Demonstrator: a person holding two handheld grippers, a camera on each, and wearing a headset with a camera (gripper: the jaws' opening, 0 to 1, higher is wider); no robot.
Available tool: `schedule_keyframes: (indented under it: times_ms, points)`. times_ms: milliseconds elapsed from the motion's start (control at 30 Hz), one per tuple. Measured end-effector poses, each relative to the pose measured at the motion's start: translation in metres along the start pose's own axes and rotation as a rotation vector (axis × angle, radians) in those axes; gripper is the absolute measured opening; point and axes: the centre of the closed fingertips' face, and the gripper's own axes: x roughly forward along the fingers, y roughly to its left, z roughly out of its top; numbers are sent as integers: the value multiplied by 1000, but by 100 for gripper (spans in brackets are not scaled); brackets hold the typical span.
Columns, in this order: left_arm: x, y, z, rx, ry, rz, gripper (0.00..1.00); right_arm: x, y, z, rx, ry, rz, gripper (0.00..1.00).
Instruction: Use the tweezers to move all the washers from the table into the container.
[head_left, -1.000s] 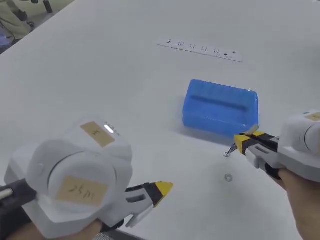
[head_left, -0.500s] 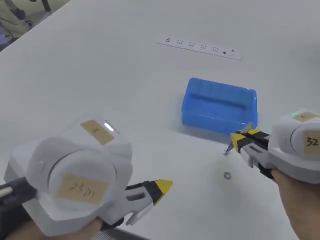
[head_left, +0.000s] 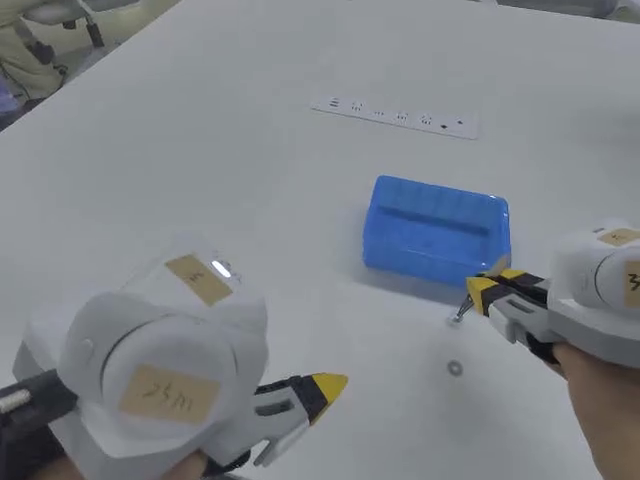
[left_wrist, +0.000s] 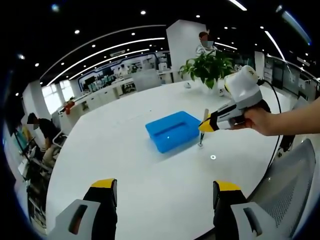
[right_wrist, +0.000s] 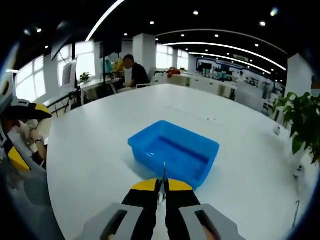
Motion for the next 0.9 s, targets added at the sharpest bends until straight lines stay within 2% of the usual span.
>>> schedule_keyframes:
  times_ms: [133, 400, 633, 900]
  points:
    - [0, 1, 2, -4, -3, -1, 80, -4, 4, 1, -14, 1, 2, 1]
    - [-1, -2, -1, 0, 16, -13, 83, -10, 7, 4, 0, 2, 15, 1]
    - [-3, -2, -1, -13, 14, -12, 87, -14, 4, 19, 13, -30, 14, 1]
    - [-3, -6, -2, -59, 15, -28, 99, -17, 2, 34, 0, -59, 13, 1]
